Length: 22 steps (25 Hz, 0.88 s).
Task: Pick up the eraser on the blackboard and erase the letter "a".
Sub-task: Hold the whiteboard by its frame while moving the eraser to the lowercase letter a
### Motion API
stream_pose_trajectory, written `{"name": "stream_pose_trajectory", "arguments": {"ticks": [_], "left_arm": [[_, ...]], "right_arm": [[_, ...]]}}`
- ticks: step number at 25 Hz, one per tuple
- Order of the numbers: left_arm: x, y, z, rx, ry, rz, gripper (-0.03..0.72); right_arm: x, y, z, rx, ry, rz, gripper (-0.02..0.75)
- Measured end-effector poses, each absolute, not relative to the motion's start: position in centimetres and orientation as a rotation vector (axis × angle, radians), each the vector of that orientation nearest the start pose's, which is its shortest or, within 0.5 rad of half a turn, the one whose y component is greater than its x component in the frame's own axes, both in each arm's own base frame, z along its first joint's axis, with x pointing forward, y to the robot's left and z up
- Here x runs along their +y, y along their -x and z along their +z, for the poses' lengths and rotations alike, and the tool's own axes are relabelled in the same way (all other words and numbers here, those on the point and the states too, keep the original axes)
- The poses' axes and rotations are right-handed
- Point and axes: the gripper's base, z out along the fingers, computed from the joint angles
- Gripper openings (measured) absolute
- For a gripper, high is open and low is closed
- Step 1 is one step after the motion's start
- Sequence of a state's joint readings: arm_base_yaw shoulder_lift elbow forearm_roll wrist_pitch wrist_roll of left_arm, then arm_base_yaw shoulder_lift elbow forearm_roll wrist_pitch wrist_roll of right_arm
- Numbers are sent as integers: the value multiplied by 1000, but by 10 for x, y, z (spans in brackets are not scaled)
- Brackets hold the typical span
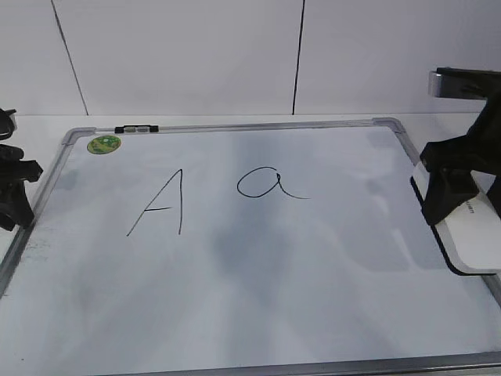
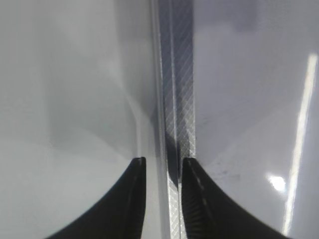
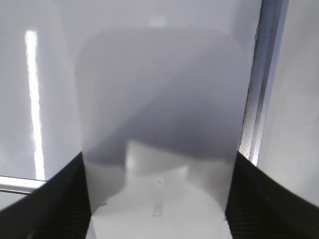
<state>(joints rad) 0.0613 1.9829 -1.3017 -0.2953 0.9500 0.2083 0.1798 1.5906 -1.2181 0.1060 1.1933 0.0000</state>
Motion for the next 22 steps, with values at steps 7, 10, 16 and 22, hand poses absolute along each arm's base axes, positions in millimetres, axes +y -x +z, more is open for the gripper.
{"name": "stream_pose_trajectory", "arguments": {"ticks": [7, 10, 16, 22], "left_arm": [[1, -373, 156, 3060, 32, -363, 171], [1, -374, 154, 3065, 35, -366, 171], [1, -374, 152, 3069, 38, -370, 170], [1, -374, 152, 3069, 40, -373, 139]], "right_arm": [[62, -293, 265, 3046, 222, 165, 522], [62, -293, 265, 3046, 222, 165, 522], [62, -293, 265, 3046, 222, 165, 522], [62, -293, 265, 3046, 222, 165, 522]]}}
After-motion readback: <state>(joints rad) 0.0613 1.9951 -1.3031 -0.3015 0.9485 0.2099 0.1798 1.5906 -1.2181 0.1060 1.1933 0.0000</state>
